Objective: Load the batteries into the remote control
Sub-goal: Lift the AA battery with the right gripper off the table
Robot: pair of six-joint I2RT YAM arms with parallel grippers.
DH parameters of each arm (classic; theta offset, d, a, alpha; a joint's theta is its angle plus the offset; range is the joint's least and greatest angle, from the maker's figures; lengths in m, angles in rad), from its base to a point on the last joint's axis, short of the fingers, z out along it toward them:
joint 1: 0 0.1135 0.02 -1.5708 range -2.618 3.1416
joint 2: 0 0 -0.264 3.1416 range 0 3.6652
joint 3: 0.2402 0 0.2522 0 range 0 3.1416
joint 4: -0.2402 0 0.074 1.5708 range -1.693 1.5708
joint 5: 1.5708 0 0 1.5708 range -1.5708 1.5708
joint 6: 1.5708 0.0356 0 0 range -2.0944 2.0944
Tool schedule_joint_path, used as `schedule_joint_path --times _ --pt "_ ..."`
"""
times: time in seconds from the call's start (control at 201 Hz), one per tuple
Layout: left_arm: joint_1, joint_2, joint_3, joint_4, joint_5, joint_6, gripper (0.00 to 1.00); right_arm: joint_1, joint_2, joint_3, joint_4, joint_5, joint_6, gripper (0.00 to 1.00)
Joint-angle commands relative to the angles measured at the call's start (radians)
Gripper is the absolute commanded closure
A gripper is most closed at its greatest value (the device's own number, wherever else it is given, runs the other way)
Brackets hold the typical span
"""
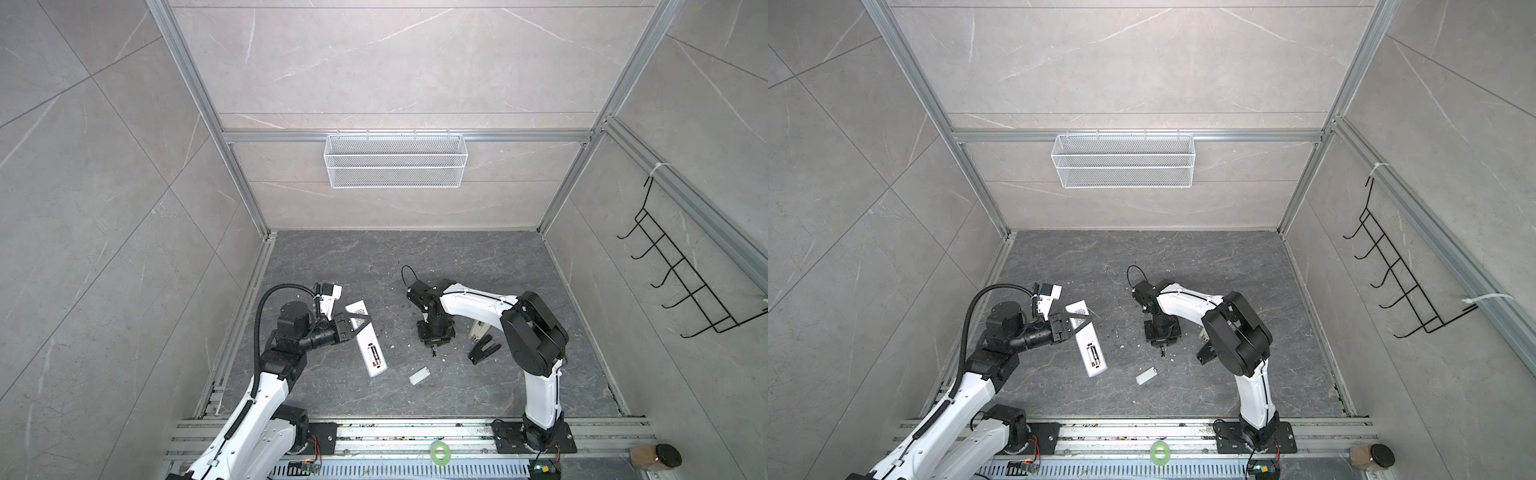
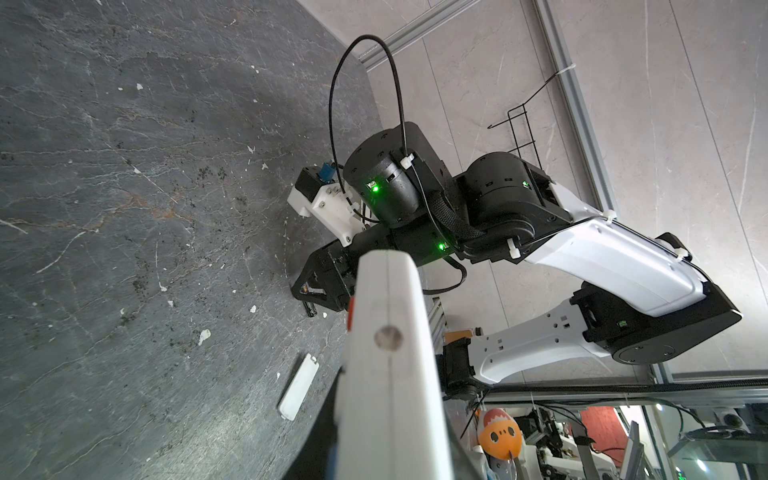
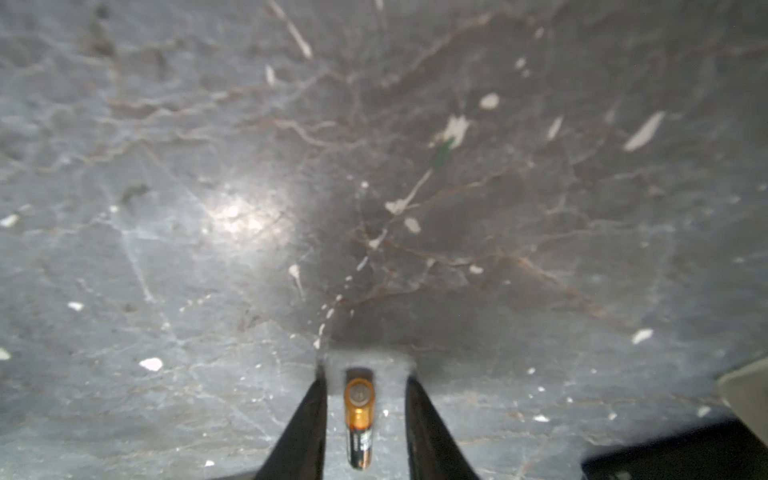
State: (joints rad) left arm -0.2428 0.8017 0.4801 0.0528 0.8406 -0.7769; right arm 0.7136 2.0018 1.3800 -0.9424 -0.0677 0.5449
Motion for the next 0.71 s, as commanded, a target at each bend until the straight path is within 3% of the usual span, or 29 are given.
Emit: schedule_joint_path --times 0.0,0.329,0.558,0.702 --pt "-0.004 -0.017 0.028 0.036 0.014 0.018 1.0 -0.005 0.023 -0.013 -0.003 0.007 -0.009 0.68" --pt "-0.004 -0.007 0.032 0.037 0.013 0.018 1.0 -0.005 0.019 -0.032 0.009 -0.001 0.002 0.82" --pt "-0.003 -0.004 0.036 0.019 0.011 0.026 1.0 -0.004 0.004 -0.032 0.008 -0.002 -0.009 0.97" --pt "-0.004 -0.002 0.052 -0.006 0.007 0.038 1.0 -0.005 -0.045 -0.056 0.043 -0.011 -0.022 1.0"
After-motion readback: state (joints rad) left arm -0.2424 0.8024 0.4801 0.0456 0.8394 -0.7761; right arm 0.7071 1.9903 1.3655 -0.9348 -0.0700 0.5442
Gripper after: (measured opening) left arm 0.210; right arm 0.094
